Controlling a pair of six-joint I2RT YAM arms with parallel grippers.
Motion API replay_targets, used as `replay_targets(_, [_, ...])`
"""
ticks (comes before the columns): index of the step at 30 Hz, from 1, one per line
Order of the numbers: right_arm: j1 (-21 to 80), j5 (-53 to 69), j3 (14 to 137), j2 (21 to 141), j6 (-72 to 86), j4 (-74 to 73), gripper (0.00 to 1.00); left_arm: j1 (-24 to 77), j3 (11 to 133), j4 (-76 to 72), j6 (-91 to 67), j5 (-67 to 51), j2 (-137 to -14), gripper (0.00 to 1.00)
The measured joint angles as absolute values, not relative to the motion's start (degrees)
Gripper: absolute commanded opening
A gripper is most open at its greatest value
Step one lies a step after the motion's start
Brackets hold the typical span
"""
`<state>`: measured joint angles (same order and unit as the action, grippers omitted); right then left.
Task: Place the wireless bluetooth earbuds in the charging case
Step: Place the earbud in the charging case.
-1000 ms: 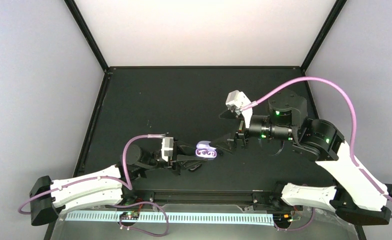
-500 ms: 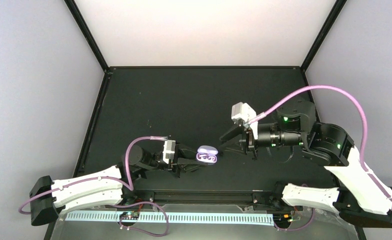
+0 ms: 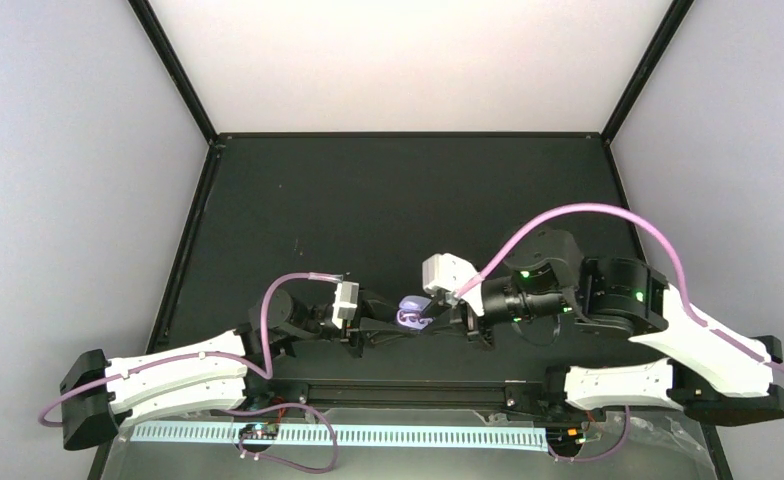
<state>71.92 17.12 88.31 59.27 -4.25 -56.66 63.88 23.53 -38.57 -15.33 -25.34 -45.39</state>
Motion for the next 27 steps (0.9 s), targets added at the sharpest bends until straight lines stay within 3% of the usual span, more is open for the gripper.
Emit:
replay_targets(15, [73.97, 9.02, 83.74, 62.06, -6.37, -54.33, 0.11, 63.86, 23.53, -36.56, -14.98, -25.36, -45.15, 0.02])
replay_targets(27, [74.04, 8.97, 83.79, 62.06, -6.07, -54.00, 0.14, 63.86, 23.53, -36.38, -14.94, -25.34, -44.99, 0.01])
